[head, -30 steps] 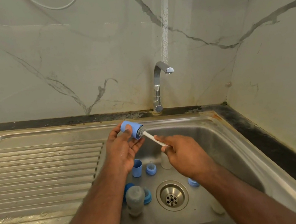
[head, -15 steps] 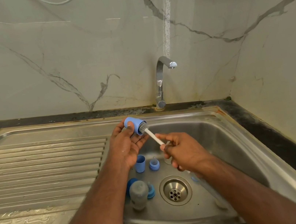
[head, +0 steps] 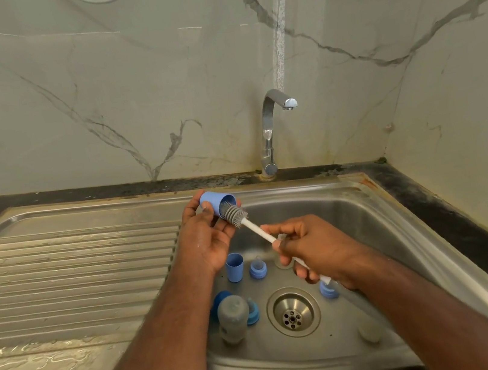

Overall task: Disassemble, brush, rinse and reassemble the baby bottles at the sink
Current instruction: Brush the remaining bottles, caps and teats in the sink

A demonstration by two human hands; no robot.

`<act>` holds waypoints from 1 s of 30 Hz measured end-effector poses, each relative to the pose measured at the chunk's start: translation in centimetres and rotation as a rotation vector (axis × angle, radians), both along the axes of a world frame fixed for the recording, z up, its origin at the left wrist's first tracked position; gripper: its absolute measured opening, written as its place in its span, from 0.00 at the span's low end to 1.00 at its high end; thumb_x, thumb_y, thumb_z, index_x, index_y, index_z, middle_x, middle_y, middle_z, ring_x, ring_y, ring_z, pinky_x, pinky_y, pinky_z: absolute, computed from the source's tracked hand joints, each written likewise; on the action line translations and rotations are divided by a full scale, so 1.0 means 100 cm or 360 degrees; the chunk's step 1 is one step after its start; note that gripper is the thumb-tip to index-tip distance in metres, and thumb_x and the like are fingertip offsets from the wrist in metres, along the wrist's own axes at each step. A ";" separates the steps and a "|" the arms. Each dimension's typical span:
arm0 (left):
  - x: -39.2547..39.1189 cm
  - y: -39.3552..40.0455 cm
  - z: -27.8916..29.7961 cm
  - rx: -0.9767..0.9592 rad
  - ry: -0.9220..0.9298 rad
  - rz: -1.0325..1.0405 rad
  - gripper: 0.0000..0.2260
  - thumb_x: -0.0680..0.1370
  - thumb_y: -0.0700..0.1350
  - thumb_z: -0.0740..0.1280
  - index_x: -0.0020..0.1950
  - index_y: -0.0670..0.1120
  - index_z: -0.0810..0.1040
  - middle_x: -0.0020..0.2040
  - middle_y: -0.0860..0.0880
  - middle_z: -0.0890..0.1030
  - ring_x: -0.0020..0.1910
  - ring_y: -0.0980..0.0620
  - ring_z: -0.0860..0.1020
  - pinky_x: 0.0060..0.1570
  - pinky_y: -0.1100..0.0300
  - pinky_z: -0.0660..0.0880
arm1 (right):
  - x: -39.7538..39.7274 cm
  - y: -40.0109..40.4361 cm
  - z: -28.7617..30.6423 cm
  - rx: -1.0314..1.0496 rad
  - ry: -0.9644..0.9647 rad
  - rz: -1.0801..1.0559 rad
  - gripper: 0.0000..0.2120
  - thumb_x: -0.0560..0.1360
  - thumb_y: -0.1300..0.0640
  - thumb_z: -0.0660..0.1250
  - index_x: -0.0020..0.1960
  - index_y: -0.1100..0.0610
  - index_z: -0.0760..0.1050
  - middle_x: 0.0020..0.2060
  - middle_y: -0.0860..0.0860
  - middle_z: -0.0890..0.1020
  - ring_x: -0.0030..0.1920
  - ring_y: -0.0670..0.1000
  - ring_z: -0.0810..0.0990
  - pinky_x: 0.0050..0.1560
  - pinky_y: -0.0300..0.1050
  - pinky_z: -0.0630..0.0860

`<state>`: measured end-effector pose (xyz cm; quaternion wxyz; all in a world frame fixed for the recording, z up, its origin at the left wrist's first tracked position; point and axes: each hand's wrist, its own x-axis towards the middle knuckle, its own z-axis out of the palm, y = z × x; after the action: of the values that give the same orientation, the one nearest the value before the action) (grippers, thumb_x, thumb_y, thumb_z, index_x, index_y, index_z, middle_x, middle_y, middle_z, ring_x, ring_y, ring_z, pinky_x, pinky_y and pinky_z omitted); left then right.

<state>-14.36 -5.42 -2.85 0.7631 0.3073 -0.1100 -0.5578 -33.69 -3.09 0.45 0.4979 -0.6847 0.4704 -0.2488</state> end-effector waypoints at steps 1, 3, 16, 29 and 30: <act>0.000 0.000 0.001 0.0000 0.0003 0.0013 0.13 0.86 0.38 0.58 0.66 0.49 0.75 0.63 0.36 0.77 0.54 0.36 0.83 0.44 0.43 0.84 | -0.002 -0.002 0.000 0.0027 -0.0045 -0.0048 0.19 0.82 0.61 0.62 0.70 0.46 0.75 0.35 0.53 0.80 0.26 0.48 0.72 0.24 0.40 0.69; -0.001 0.002 0.000 0.0001 0.0001 0.0015 0.15 0.86 0.37 0.57 0.67 0.50 0.76 0.62 0.37 0.77 0.54 0.37 0.83 0.47 0.43 0.83 | -0.002 -0.002 -0.001 0.0093 -0.0166 -0.0093 0.19 0.82 0.62 0.63 0.69 0.47 0.75 0.36 0.54 0.80 0.26 0.48 0.72 0.24 0.40 0.69; -0.004 0.003 0.005 0.0091 -0.0159 -0.0069 0.09 0.84 0.39 0.62 0.61 0.47 0.78 0.64 0.37 0.75 0.55 0.43 0.80 0.42 0.52 0.84 | 0.006 0.002 -0.005 -0.0026 0.0043 -0.0112 0.19 0.82 0.60 0.63 0.69 0.44 0.75 0.38 0.53 0.80 0.28 0.48 0.73 0.27 0.40 0.70; -0.003 0.001 0.003 0.0070 -0.0114 -0.0027 0.12 0.84 0.38 0.61 0.66 0.46 0.77 0.63 0.39 0.76 0.57 0.42 0.81 0.44 0.51 0.84 | 0.006 0.002 -0.003 -0.0262 0.0286 -0.0098 0.20 0.82 0.57 0.63 0.72 0.42 0.72 0.39 0.50 0.81 0.29 0.46 0.75 0.28 0.37 0.72; -0.004 0.002 0.004 0.0062 -0.0114 -0.0033 0.12 0.84 0.38 0.62 0.66 0.46 0.77 0.63 0.39 0.76 0.58 0.41 0.81 0.47 0.50 0.84 | 0.008 0.004 -0.004 -0.0249 0.0259 -0.0073 0.21 0.82 0.57 0.63 0.72 0.42 0.72 0.39 0.51 0.81 0.29 0.46 0.75 0.29 0.38 0.72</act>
<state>-14.76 -5.25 -2.49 0.7466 0.3408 -0.1296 -0.5564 -32.85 -2.68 0.08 0.3973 -0.7284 0.5040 -0.2397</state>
